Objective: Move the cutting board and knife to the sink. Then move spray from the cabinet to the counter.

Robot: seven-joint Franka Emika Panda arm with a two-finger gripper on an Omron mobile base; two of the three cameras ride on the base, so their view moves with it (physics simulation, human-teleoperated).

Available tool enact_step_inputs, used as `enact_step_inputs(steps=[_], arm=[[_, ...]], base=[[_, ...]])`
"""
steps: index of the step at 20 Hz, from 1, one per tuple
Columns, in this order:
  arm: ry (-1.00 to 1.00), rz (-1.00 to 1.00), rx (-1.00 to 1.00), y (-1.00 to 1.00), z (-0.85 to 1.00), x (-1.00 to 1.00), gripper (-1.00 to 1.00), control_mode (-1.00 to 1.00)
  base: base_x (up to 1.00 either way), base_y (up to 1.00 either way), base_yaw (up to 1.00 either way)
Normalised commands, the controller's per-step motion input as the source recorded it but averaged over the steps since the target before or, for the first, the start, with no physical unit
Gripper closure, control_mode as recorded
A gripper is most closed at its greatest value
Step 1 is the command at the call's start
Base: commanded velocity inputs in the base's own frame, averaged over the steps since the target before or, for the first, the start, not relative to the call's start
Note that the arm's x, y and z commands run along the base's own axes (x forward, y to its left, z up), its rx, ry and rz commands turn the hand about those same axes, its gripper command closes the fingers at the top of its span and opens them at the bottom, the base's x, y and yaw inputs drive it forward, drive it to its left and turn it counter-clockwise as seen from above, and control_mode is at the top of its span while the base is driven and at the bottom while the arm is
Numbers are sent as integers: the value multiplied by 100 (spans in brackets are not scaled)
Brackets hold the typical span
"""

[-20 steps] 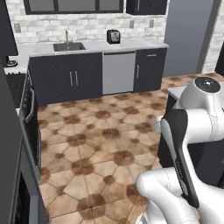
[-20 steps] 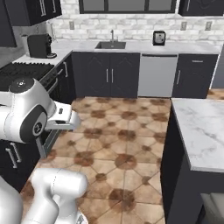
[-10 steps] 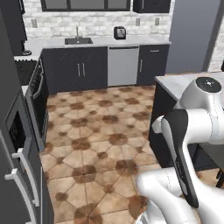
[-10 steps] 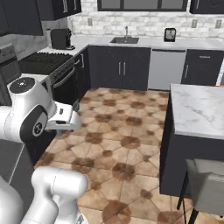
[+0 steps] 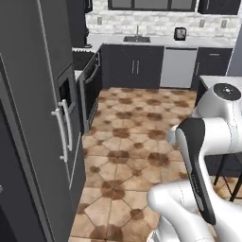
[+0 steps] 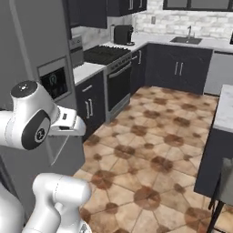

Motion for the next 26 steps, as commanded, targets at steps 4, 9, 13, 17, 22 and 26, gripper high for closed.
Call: enact_step_inputs(steps=[4, 9, 13, 17, 22, 26], arm=[[0, 0, 0, 0, 0, 0, -100, 100], [0, 0, 0, 0, 0, 0, -100, 100], [0, 0, 0, 0, 0, 0, -100, 100], [0, 0, 0, 0, 0, 0, -100, 100], [0, 0, 0, 0, 0, 0, -100, 100], [0, 0, 0, 0, 0, 0, -100, 100]], base=[[-100, -19, 52], [-100, 0, 59], [-73, 33, 62], [-25, 44, 53], [68, 13, 44], [74, -6, 29]])
